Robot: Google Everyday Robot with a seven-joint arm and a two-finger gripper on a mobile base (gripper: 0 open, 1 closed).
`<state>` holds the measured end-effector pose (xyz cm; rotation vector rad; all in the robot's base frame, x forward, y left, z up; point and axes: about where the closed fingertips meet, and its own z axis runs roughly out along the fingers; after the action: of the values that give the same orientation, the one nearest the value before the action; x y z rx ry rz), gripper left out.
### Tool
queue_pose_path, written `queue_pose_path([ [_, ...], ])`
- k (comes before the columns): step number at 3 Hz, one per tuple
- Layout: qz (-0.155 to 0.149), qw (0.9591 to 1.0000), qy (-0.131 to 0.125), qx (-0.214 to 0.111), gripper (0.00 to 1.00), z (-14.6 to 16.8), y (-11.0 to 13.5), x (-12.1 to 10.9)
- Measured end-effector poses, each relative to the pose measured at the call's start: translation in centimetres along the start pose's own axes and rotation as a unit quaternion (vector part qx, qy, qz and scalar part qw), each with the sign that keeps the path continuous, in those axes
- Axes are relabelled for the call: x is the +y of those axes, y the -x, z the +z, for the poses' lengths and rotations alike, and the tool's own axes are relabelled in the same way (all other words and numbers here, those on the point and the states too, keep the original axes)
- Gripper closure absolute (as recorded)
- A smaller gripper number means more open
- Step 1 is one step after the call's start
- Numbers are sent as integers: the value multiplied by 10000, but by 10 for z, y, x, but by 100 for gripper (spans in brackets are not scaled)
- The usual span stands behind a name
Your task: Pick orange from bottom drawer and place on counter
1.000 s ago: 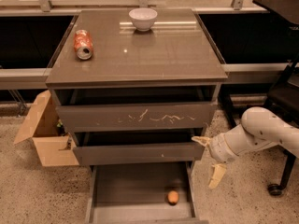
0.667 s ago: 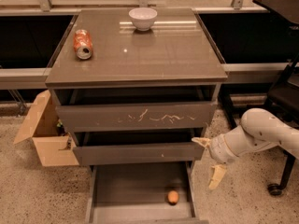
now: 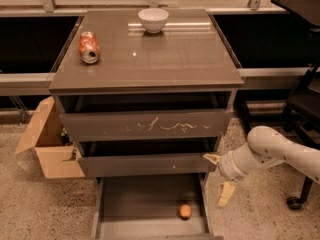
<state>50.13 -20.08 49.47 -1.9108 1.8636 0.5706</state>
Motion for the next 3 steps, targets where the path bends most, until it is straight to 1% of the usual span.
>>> queue_pose_path([
  [1, 38, 10000, 38, 70, 0, 28, -27, -7],
  [2, 34, 9999, 148, 79, 0, 60, -50, -11],
  [3, 11, 9997, 241, 72, 0, 77, -57, -13],
])
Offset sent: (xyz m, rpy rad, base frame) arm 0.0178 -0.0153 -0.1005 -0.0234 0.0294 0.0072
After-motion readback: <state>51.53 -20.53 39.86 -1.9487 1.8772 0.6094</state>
